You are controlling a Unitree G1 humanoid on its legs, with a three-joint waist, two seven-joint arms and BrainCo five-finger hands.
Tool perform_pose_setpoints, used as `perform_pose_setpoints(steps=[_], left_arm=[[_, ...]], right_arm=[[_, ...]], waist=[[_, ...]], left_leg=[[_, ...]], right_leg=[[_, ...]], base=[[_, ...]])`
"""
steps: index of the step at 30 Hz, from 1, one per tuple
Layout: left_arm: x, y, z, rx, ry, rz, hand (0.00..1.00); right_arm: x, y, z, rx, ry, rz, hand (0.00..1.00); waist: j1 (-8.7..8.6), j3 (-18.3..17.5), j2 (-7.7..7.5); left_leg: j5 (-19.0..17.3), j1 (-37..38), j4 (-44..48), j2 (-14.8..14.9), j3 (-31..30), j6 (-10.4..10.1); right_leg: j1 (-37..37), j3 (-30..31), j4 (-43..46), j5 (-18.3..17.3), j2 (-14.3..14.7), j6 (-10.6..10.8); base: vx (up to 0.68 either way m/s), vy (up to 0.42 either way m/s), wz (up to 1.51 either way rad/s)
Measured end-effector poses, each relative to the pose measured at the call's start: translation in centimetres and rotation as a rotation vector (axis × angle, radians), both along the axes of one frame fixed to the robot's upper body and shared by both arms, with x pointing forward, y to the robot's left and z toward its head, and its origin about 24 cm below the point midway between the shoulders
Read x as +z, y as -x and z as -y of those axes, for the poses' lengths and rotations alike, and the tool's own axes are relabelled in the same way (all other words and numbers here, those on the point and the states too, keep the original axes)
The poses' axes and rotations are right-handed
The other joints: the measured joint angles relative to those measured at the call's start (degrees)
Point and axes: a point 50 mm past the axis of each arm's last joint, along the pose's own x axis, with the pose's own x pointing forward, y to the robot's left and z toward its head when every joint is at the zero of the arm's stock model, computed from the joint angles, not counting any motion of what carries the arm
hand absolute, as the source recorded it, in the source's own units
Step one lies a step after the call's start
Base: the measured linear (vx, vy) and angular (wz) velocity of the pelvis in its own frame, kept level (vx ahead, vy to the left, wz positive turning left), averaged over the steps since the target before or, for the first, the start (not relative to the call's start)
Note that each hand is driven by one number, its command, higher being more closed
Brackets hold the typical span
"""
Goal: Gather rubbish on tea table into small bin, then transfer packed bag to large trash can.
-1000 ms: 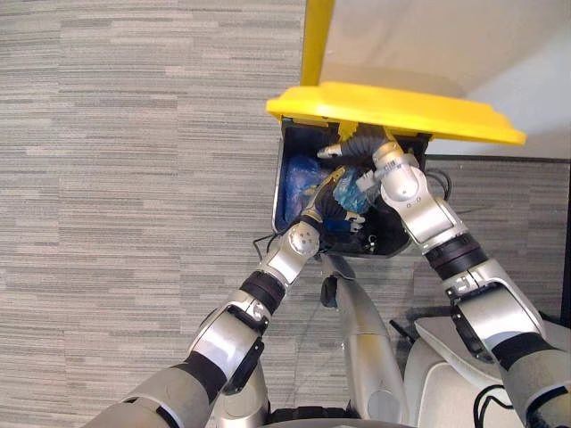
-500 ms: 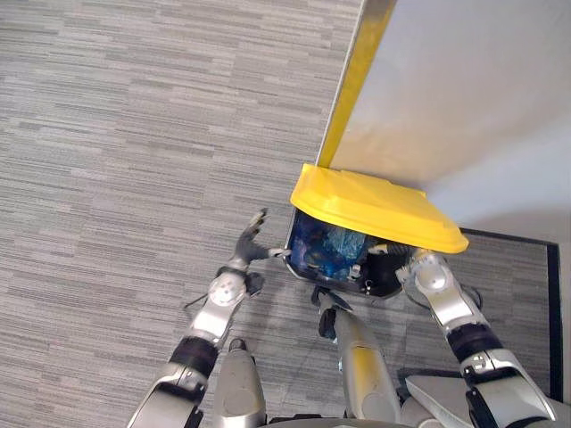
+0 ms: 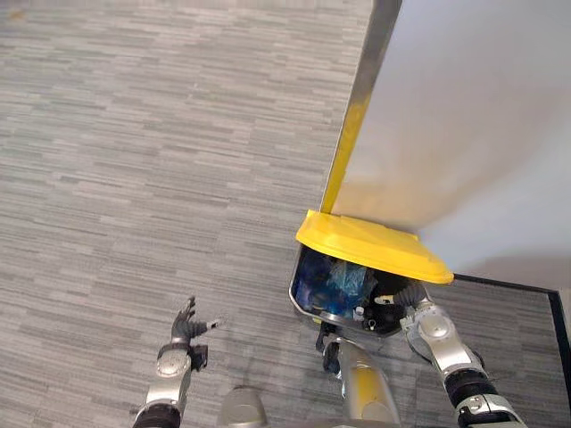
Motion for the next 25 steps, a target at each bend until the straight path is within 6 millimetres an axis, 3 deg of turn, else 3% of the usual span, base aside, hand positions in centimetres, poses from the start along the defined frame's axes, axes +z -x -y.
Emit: perform_pose_setpoints(steps=[4, 5, 7, 8, 9, 10, 11, 13, 14, 15, 16, 18, 20, 21, 23, 25], left_arm=[[-1.3, 2.5, -0.2, 0.022, 0.002, -0.086, 0.00], [-2.0, 3.5, 0.0, 0.033, 0.012, -0.123, 0.00], [-2.1, 3.8, 0.2, 0.038, 0.019, -0.130, 0.00], [-2.1, 3.7, 0.3, 0.046, 0.022, -0.125, 0.00], [-2.2, 3.8, 0.4, 0.076, 0.033, -0.117, 0.00], [-2.2, 3.6, 0.8, 0.086, 0.046, -0.108, 0.00], [-2.4, 3.9, 0.8, 0.107, 0.055, -0.119, 0.00], [-2.6, 4.2, 0.9, 0.118, 0.065, -0.136, 0.00], [-2.6, 4.2, 1.0, 0.119, 0.066, -0.137, 0.00], [-2.6, 4.1, 1.0, 0.124, 0.072, -0.138, 0.00], [-2.5, 3.8, 1.1, 0.143, 0.082, -0.124, 0.00], [-2.6, 3.3, 2.1, 0.165, 0.123, -0.113, 0.00], [-3.0, 3.1, 3.8, 0.162, 0.172, -0.116, 0.00], [-3.0, 2.6, 4.3, 0.155, 0.186, -0.112, 0.00], [-2.9, 2.4, 3.6, 0.154, 0.170, -0.111, 0.00], [-2.9, 3.1, 1.8, 0.163, 0.123, -0.143, 0.00]], right_arm=[[-1.2, 1.1, -0.4, -0.040, -0.057, -0.036, 0.00], [-1.9, 1.8, -0.8, -0.057, -0.090, -0.058, 0.00], [-2.6, 2.7, -0.9, -0.071, -0.104, -0.082, 0.00], [-3.5, 4.1, -0.8, -0.101, -0.126, -0.115, 0.00], [-3.7, 4.6, -1.1, -0.136, -0.165, -0.115, 0.00], [-3.9, 4.9, -1.2, -0.149, -0.183, -0.116, 0.00], [-4.3, 5.8, -1.4, -0.172, -0.210, -0.129, 0.00], [-5.4, 8.1, -1.2, -0.264, -0.264, -0.161, 0.00], [-5.6, 8.4, -1.2, -0.284, -0.272, -0.167, 0.00], [-5.9, 9.1, -1.3, -0.322, -0.286, -0.173, 0.00], [-6.1, 9.5, -1.3, -0.355, -0.301, -0.178, 0.00], [-6.0, 9.4, -0.8, -0.395, -0.311, -0.165, 0.00], [-6.3, 9.5, 0.0, -0.444, -0.308, -0.169, 0.00], [-7.0, 10.4, 0.6, -0.487, -0.307, -0.215, 0.00], [-8.0, 12.1, 1.4, -0.556, -0.307, -0.283, 0.00], [-8.6, 13.4, 2.2, -0.598, -0.285, -0.337, 0.00]], waist=[[0.13, -0.9, -1.88], [0.11, -0.8, -2.73], [-0.09, -0.8, -3.11], [-0.51, -0.7, -4.48], [-0.02, -0.3, -2.87], [0.02, 0.0, -2.83], [-0.05, 0.0, -3.01], [0.05, -0.6, -3.69], [0.10, -0.7, -3.89], [-0.03, -1.3, -4.19], [0.08, -2.9, -4.97], [0.50, -3.6, -3.24], [0.00, -4.7, -0.95], [0.02, -5.5, 0.30], [-0.08, -6.3, 1.00], [-0.06, -6.8, 1.22]], left_leg=[[-0.4, 1.6, 1.1, -1.3, 2.1, 0.7], [-0.9, 1.6, 2.7, -2.1, 3.1, 1.5], [-1.4, 1.5, 4.3, -2.8, 3.3, 1.8], [-2.1, 0.6, 6.4, -4.3, 3.4, 3.0], [-1.6, -0.1, 6.4, -2.7, 4.5, 3.6], [-1.0, -0.6, 6.5, -2.4, 5.4, 3.7], [-0.2, -0.7, 6.7, -2.0, 6.1, 3.3], [0.7, -0.7, 6.4, -1.7, 6.1, 3.1], [0.9, -0.9, 6.4, -1.6, 6.2, 2.9], [1.1, -2.0, 6.6, -1.3, 6.3, 2.4], [1.7, -4.0, 6.5, -0.8, 6.8, 1.4], [4.4, -4.2, 3.3, 0.0, 8.6, 0.6], [8.0, -3.4, -2.4, 0.6, 10.5, 0.5], [9.5, -2.3, -5.2, 1.0, 10.8, 0.7], [11.6, -0.7, -8.6, 0.9, 10.3, 2.2], [13.0, -0.6, -10.6, 0.1, 9.4, 1.6]], right_leg=[[0.9, 2.5, -0.7, 0.7, -0.3, 1.1], [1.8, 4.2, -2.4, 2.1, -0.3, 3.4], [2.7, 5.0, -3.8, 2.9, -0.5, 4.7], [2.8, 5.8, -4.7, 2.4, -1.3, 6.0], [1.4, 5.3, -1.6, -0.3, -1.2, 8.6], [-1.4, 6.4, 6.4, -0.1, -1.4, 4.0], [-4.4, 8.8, 22.0, -2.5, -2.0, -0.8], [-2.5, 10.9, 37.9, -6.5, -3.3, -0.6], [-1.2, 11.8, 40.1, -7.4, -3.5, -0.6], [2.3, 13.7, 40.2, -9.2, -3.6, 0.6], [4.5, 13.1, 33.3, -13.7, -2.5, 2.8], [6.2, 12.1, 24.7, -15.0, -0.5, 1.7], [8.9, 11.7, 15.1, -14.1, 1.6, -0.8], [10.1, 11.6, 11.6, -12.6, 2.7, -1.6], [12.3, 10.9, 7.6, -10.6, 3.4, -1.8], [13.2, 10.7, 4.3, -8.2, 3.6, -1.1]], base=[[-0.11, 0.051, -0.30], [-0.20, 0.098, -0.32], [-0.17, 0.086, -0.20], [-0.25, 0.092, -0.33], [-0.25, 0.092, -0.40], [-0.32, 0.053, -0.47], [-0.19, 0.007, -0.21], [-0.18, -0.039, -0.09], [-0.10, -0.104, -0.11], [-0.05, -0.147, -0.21], [-0.02, -0.180, -0.32], [0.02, -0.147, -0.44], [-0.02, -0.110, -0.43], [-0.08, -0.064, -0.16], [-0.11, -0.020, 0.07], [-0.13, 0.048, 0.08]])
